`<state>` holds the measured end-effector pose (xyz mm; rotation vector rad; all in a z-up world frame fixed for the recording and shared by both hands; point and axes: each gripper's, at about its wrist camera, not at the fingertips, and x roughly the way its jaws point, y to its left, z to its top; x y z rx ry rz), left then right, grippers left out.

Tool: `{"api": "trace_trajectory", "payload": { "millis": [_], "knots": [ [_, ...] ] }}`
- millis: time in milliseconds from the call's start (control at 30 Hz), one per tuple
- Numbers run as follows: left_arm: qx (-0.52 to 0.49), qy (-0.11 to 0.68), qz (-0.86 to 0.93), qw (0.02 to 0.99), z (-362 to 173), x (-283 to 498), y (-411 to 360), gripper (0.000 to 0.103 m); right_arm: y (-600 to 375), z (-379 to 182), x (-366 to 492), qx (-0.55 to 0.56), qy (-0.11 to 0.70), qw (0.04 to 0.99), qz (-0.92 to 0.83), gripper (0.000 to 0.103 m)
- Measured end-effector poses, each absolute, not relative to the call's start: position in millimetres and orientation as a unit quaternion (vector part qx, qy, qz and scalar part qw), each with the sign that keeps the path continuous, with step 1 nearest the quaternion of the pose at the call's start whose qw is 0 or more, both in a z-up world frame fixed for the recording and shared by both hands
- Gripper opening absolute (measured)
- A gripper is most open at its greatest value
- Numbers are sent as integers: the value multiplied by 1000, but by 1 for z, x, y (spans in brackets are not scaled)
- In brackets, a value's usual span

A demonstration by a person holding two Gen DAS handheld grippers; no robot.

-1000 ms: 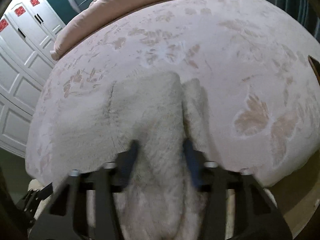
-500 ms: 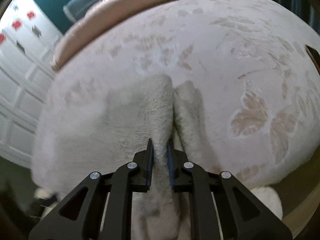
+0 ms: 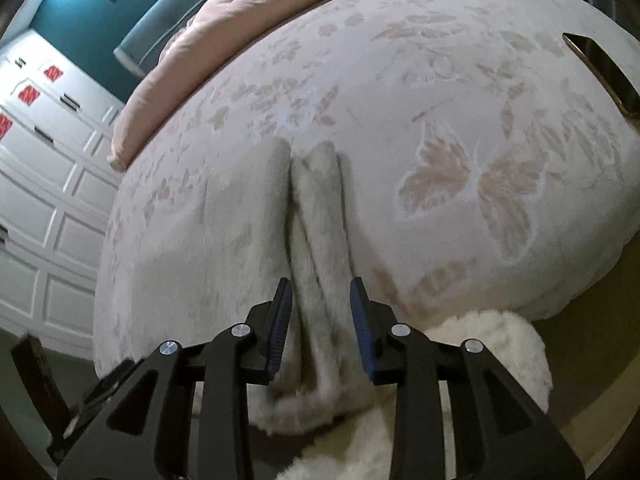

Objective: Fold small clothes

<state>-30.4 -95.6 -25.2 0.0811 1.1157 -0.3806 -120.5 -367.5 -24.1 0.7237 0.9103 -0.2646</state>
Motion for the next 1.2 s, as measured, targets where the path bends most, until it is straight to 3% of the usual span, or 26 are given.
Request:
{"api": "trace_trajectory", "payload": {
  "millis": [400, 967, 1200],
  "knots": [
    [64, 538, -170, 823, -37, -31, -101, 83, -323, -19, -61, 182, 474, 854, -114, 30],
    [62, 543, -170, 820, -42, -31, -99, 87, -356, -21, -62, 262, 450, 846, -112, 30],
    [62, 543, -170, 820, -43, -31, -99, 87, -330, -20, -36, 211, 474, 852, -69, 30]
  ]
}}
